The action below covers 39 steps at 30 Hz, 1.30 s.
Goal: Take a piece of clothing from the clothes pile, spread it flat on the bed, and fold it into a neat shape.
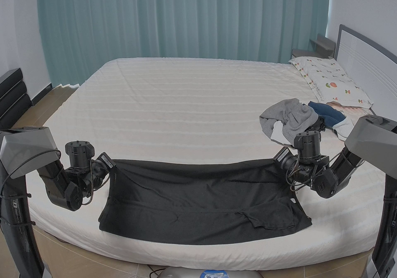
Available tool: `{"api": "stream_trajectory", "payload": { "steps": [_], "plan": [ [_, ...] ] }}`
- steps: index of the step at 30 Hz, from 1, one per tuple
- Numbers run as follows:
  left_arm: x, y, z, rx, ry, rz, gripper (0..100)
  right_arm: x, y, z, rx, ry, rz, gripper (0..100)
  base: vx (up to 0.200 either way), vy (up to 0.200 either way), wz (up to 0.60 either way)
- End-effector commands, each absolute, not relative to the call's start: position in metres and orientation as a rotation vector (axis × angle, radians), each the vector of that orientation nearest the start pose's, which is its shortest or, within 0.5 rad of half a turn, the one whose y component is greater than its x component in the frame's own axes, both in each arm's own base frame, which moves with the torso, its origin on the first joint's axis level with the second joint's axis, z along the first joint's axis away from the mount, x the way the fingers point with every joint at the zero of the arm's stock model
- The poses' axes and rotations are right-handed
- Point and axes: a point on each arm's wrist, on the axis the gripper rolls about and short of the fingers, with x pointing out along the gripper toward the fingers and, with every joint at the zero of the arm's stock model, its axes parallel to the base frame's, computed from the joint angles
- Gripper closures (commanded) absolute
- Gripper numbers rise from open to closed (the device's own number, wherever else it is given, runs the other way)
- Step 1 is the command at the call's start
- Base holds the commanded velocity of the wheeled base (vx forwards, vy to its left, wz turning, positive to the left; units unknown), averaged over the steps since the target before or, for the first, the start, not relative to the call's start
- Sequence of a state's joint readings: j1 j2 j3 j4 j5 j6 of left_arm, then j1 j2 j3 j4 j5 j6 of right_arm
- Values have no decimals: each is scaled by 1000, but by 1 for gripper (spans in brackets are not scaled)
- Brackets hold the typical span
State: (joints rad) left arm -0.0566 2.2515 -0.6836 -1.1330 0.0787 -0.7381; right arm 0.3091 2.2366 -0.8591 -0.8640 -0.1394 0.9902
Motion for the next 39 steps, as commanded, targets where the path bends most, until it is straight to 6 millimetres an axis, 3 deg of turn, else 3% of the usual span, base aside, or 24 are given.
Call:
{"api": "stream_trajectory", "payload": {
  "steps": [1, 8, 15, 29, 39],
  "plan": [
    [343, -17, -3, -588, 497, 188, 100, 348, 109, 5, 763, 622, -128, 100, 0, 0, 0],
    [317, -19, -17, -409, 612, 159, 100, 326, 102, -15, 653, 720, -147, 100, 0, 0, 0],
    [316, -22, -27, -390, 646, 152, 100, 320, 100, -29, 629, 766, -165, 100, 0, 0, 0],
    [302, -21, -31, -321, 714, 143, 100, 318, 99, -25, 613, 736, -137, 100, 0, 0, 0],
    [290, -20, -22, -249, 734, 127, 100, 314, 100, -29, 599, 732, -125, 100, 0, 0, 0]
  ]
}}
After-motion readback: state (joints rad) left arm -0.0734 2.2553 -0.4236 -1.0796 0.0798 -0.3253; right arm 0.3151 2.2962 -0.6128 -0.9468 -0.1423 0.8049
